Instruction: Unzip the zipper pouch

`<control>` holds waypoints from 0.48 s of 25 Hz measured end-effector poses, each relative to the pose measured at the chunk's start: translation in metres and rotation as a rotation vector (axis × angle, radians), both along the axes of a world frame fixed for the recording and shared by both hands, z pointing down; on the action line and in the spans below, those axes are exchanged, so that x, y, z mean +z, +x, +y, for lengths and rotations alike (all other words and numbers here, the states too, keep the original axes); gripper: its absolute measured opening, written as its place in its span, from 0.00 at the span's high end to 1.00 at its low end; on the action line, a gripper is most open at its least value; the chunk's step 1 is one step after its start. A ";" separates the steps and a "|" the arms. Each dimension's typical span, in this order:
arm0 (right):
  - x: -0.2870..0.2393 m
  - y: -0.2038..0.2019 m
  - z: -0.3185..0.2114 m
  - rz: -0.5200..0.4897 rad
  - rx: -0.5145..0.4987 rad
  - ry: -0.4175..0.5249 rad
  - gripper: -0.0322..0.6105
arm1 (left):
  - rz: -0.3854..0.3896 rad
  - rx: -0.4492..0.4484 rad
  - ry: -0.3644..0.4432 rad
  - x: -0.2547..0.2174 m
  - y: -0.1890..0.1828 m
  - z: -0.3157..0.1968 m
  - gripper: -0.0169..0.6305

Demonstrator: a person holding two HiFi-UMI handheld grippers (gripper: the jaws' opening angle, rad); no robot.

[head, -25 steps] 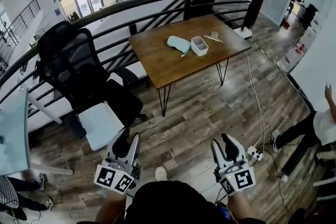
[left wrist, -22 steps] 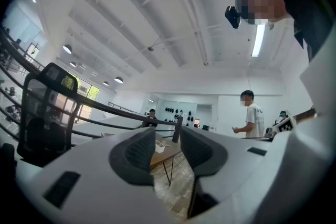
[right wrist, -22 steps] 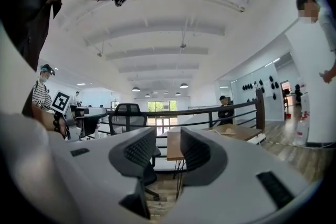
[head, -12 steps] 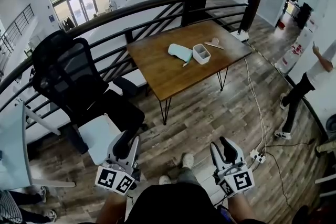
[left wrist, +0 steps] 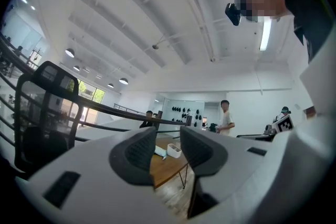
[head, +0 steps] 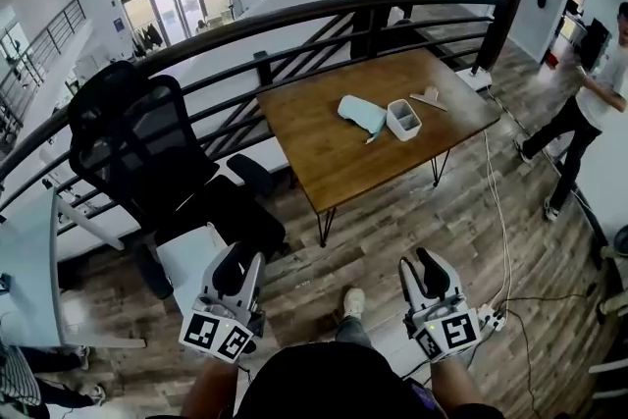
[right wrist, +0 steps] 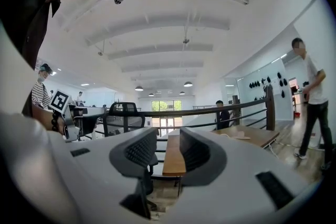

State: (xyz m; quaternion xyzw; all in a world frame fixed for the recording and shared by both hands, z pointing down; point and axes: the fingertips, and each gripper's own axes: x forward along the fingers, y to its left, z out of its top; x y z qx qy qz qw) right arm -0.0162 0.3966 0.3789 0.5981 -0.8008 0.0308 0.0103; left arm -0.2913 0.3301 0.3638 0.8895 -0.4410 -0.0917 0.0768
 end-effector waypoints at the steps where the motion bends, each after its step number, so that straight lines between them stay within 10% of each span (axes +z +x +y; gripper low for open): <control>1: 0.000 0.003 -0.010 -0.001 -0.009 0.000 0.74 | -0.004 -0.005 -0.001 -0.001 0.003 -0.008 0.76; 12: -0.001 0.068 -0.116 -0.016 -0.074 0.015 0.76 | -0.047 -0.035 0.011 -0.006 0.074 -0.099 0.76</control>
